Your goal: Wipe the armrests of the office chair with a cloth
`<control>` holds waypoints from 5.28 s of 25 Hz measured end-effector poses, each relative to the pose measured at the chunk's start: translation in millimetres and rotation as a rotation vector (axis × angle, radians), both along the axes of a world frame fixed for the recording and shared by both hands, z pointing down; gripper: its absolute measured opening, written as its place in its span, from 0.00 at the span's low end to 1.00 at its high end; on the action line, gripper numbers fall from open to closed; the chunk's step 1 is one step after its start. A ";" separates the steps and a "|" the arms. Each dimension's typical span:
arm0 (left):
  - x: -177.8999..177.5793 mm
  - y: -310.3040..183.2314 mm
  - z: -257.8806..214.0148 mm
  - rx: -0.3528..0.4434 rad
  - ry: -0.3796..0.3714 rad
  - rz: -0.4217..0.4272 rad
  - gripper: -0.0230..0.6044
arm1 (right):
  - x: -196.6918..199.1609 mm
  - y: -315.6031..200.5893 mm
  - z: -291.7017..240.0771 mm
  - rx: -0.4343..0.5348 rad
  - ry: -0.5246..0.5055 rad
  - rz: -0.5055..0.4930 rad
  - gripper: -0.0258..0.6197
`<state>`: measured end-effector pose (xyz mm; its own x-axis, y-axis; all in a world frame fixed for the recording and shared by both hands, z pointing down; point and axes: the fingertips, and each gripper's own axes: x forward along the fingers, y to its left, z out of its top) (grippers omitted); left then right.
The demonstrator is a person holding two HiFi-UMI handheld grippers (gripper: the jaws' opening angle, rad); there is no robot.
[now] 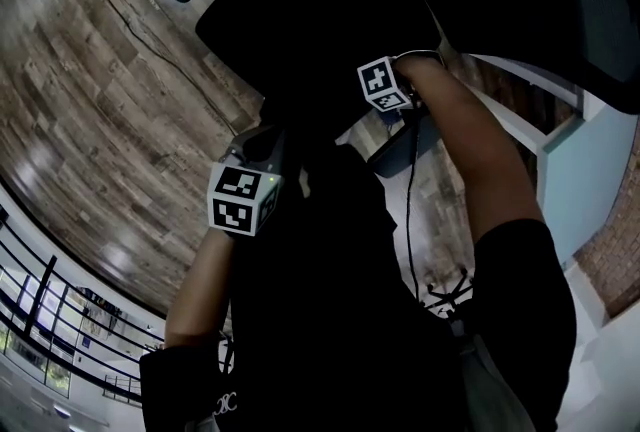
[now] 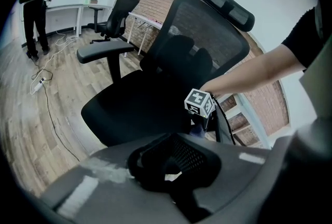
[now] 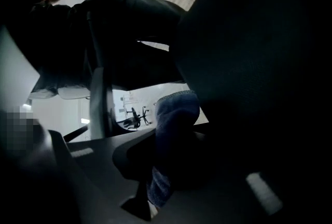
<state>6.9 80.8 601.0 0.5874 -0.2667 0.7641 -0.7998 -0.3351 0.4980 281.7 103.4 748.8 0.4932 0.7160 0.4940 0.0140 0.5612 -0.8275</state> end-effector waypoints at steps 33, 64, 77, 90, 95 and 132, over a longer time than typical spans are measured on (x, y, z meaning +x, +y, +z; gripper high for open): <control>-58.5 -67.2 -132.6 0.375 -0.045 -0.057 0.05 | -226.5 -41.0 -214.3 1.061 -0.739 0.945 0.16; -357.7 -79.0 -131.6 0.385 -0.026 -0.119 0.05 | -440.8 -100.4 -207.4 1.224 -0.588 1.224 0.16; -352.0 -198.0 -119.7 0.371 -0.048 0.079 0.05 | -410.6 -213.2 -143.4 1.254 -0.413 1.417 0.16; -296.4 -337.4 -135.8 0.350 -0.040 0.305 0.05 | -351.0 -344.7 -107.4 1.295 -0.261 1.594 0.16; -293.0 -361.9 -137.8 0.332 -0.042 0.295 0.05 | -323.4 -364.8 -87.2 1.202 -0.095 1.671 0.16; -370.0 -396.9 -125.5 0.291 -0.019 0.343 0.05 | -395.1 -391.4 -80.1 1.337 0.083 1.657 0.16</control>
